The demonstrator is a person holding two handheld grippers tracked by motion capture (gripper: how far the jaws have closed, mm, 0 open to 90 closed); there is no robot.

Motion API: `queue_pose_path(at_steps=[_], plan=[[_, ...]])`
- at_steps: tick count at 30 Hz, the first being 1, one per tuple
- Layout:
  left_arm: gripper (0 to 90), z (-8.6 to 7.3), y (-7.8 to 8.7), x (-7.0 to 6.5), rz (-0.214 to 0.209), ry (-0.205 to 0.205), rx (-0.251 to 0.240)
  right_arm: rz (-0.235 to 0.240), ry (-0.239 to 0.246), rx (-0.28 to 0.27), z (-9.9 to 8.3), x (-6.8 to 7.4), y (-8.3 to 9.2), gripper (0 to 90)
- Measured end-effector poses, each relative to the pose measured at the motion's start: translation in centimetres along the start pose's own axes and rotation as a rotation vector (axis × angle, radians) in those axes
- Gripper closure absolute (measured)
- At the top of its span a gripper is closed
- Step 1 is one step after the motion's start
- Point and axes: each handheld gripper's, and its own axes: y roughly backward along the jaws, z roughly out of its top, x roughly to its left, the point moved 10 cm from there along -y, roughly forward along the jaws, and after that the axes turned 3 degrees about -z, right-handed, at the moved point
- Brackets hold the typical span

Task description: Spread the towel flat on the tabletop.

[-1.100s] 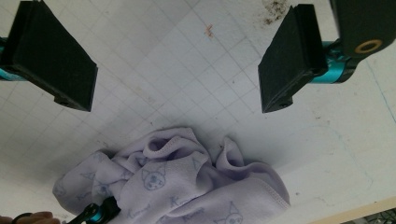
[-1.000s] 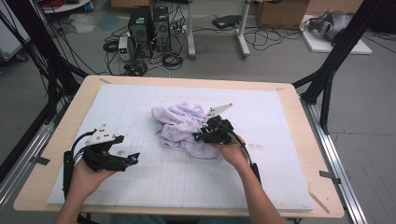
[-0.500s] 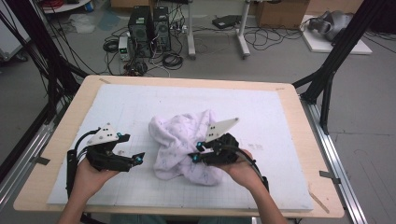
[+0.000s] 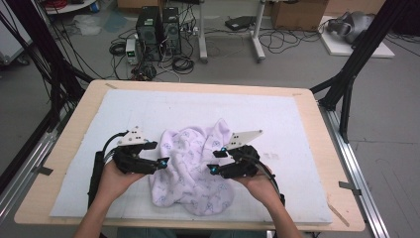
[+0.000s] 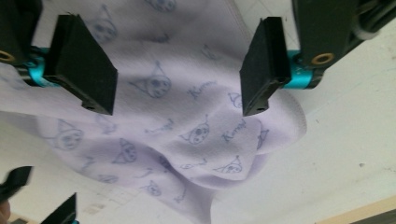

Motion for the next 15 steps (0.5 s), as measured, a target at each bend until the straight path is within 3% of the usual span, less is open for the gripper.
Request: queue_pose_path(at_steps=[2, 3, 6, 9, 10, 13, 14, 15], plan=[[32.5, -0.3, -1.7, 0.3, -0.007, -0.019, 0.038, -0.045, -0.012, 0.053, -0.8, -1.2, -0.9, 44.8], [34.0, -0.3, -1.7, 0.3, -0.007, -0.019, 0.038, -0.045, -0.012, 0.053, -0.8, -1.2, -0.9, 44.8], [34.9, -1.2, -3.6, 0.5, -0.012, -0.033, 0.102, -0.088, -0.013, 0.098, -1.5, -2.5, -2.3, 43.0], [35.3, -2.5, -5.2, 0.9, -0.023, -0.014, 0.169, -0.083, -0.040, 0.129, -2.3, -3.2, -3.9, 44.9], [41.3, -3.0, -5.8, 0.7, -0.055, -0.010, 0.186, -0.086, -0.035, 0.172, -3.0, -3.4, -4.9, 48.5], [50.4, -3.6, -6.4, 0.3, -0.082, -0.022, 0.218, -0.089, -0.022, 0.217, -3.7, -3.3, -5.7, 52.4], [58.8, -3.8, -6.5, 0.2, -0.085, -0.027, 0.235, -0.091, -0.019, 0.197, -3.7, -3.4, -6.0, 57.3], [58.8, -4.0, -6.8, 0.0, -0.099, -0.037, 0.247, -0.091, -0.019, 0.197, -3.7, -3.4, -6.0, 57.3]])
